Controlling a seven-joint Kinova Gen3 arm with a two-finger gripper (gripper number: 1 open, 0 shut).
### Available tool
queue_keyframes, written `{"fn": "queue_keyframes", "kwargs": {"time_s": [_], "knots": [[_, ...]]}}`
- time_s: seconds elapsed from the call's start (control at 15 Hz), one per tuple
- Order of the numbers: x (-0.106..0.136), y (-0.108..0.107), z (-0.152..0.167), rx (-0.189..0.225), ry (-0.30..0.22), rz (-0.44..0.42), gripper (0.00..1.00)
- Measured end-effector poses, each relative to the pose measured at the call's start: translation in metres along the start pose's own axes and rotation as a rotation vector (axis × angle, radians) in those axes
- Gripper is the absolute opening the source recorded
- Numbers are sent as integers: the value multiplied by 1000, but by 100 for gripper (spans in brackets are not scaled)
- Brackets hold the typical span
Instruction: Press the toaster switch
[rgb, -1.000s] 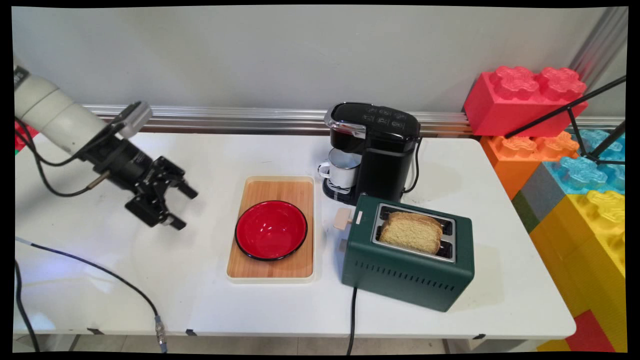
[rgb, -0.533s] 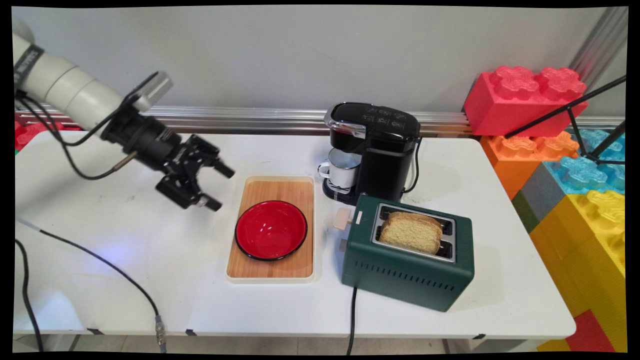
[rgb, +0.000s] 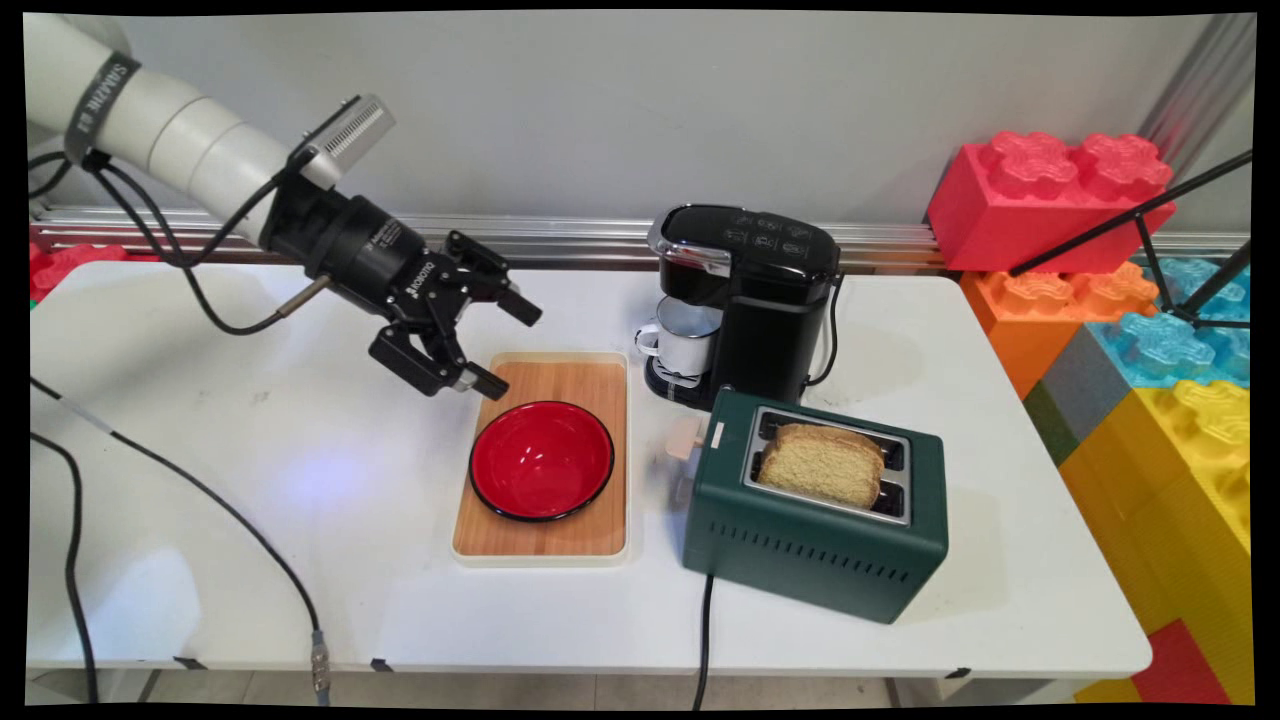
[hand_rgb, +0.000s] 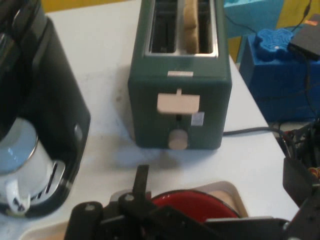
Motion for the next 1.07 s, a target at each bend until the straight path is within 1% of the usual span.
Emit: {"fn": "queue_keyframes", "kwargs": {"time_s": [0.13,0.33,0.4,0.8,1.07], "knots": [[6,-2,5,-17,12,38,100],[11,-6,11,-32,19,70,100],[12,-7,14,-39,20,79,0],[14,-10,26,-66,17,102,0],[12,-12,36,-62,17,83,0]]}}
